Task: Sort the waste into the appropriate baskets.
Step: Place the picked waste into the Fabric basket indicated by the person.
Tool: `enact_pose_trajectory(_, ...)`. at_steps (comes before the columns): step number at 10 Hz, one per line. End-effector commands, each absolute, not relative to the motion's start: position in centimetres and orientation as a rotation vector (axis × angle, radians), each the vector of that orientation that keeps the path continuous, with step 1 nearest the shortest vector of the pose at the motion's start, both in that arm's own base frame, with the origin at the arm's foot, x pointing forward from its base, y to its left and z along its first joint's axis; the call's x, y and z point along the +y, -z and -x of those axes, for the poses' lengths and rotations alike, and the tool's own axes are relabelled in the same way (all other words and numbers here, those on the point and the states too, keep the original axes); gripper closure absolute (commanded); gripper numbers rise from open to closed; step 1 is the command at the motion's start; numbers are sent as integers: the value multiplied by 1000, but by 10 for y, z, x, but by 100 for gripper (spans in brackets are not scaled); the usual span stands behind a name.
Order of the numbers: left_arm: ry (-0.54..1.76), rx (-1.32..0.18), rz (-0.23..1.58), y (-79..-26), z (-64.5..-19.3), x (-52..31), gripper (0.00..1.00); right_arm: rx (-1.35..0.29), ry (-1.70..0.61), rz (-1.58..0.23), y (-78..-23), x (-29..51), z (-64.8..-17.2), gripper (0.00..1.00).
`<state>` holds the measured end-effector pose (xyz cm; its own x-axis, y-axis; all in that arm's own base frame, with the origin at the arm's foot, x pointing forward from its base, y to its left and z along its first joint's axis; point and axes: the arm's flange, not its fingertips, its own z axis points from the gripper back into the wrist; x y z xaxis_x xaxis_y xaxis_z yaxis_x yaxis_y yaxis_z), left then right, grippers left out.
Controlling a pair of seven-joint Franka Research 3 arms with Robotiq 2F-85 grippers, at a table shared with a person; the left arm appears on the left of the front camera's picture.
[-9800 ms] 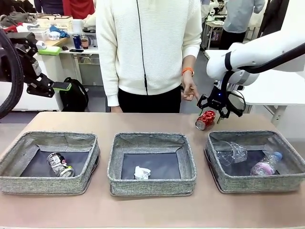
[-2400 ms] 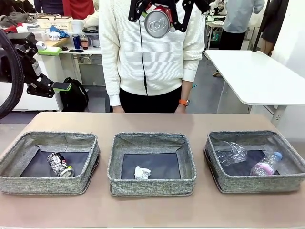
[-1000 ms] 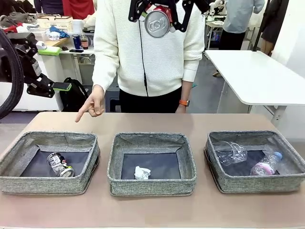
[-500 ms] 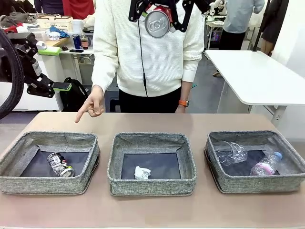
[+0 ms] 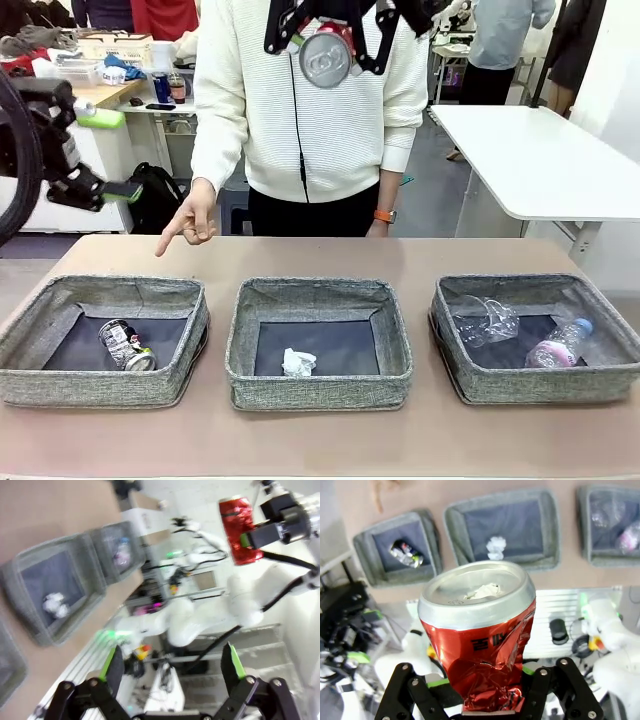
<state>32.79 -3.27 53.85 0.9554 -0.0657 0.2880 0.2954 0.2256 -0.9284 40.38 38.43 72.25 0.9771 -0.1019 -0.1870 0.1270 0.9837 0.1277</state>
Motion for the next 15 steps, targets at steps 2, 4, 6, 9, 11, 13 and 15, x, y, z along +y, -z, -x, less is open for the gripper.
enact_pose_trajectory(2,90,-164,836,-548,-290,77,0,115,-114,-156,-667,443,-420,97)
enact_pose_trajectory(4,-169,-239,718,-565,-250,141,0,78,-394,-162,-624,517,-427,97)
enact_pose_trajectory(6,-372,-319,665,-570,-222,174,0,171,-502,-178,-580,581,-437,97)
enact_pose_trajectory(9,-281,-300,664,-569,-221,184,0,152,-440,-193,-568,555,-409,97)
enact_pose_trajectory(11,-281,-300,664,-569,-221,184,0,169,-558,-19,-535,595,-408,97)
enact_pose_trajectory(13,-281,-300,664,-569,-221,184,0,121,-748,-29,-504,643,-413,97)
enact_pose_trajectory(15,-281,-300,664,-569,-221,184,0,43,-866,-71,-480,662,-412,97)
